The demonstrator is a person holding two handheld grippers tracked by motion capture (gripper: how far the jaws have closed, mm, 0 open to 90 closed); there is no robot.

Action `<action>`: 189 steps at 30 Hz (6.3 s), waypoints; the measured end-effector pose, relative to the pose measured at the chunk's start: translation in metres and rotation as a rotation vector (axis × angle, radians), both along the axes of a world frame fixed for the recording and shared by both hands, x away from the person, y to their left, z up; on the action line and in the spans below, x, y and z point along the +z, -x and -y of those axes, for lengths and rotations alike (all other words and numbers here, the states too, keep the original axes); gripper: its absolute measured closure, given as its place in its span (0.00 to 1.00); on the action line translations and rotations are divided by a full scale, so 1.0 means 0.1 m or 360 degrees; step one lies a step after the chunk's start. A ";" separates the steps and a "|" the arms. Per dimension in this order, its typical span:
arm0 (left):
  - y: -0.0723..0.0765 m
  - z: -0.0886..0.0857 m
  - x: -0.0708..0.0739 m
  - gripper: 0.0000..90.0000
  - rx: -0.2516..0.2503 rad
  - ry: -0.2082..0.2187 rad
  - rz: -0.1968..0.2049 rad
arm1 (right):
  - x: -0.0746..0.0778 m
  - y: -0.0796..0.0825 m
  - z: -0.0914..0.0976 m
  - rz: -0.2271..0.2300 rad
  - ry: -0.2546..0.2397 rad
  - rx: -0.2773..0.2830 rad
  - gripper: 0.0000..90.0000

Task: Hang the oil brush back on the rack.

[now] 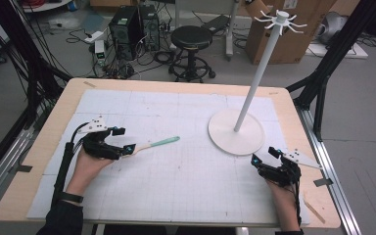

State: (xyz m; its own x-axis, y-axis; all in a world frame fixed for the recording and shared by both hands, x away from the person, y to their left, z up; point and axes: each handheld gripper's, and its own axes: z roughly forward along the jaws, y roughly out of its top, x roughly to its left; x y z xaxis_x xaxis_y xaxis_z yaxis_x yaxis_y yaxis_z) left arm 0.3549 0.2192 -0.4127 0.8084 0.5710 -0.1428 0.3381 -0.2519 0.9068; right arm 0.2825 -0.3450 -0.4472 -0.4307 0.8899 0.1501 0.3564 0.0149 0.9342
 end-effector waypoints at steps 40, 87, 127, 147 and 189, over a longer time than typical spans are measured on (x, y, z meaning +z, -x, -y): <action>-0.27 0.49 -0.35 0.81 -0.0124 -0.0483 -0.0029 | 0.00 0.00 -0.01 -0.0007 0.0006 0.0007 0.21; -0.23 0.41 -0.12 0.91 -0.0020 -0.0194 -0.0048 | 0.00 0.00 -0.01 -0.0001 0.0017 0.0011 0.21; -0.27 1.14 1.32 0.92 -0.0202 0.0213 0.0200 | 0.00 -0.01 0.00 -0.0001 0.0014 0.0015 0.22; -0.32 1.45 1.99 0.92 -0.0263 0.0257 0.0269 | 0.00 -0.01 -0.01 -0.0003 0.0010 0.0014 0.22; -0.34 1.96 2.68 0.92 -0.0323 0.0293 0.0420 | 0.00 -0.01 -0.01 -0.0003 0.0012 0.0024 0.22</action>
State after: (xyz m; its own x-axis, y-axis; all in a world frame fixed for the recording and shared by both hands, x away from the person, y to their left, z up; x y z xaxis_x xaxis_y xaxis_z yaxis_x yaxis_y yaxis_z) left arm 0.3885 0.0230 -0.1450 0.9251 0.3797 0.0002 0.0467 -0.1144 0.9923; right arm 0.2831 -0.3436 -0.4474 -0.4439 0.8844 0.1440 0.3578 0.0277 0.9334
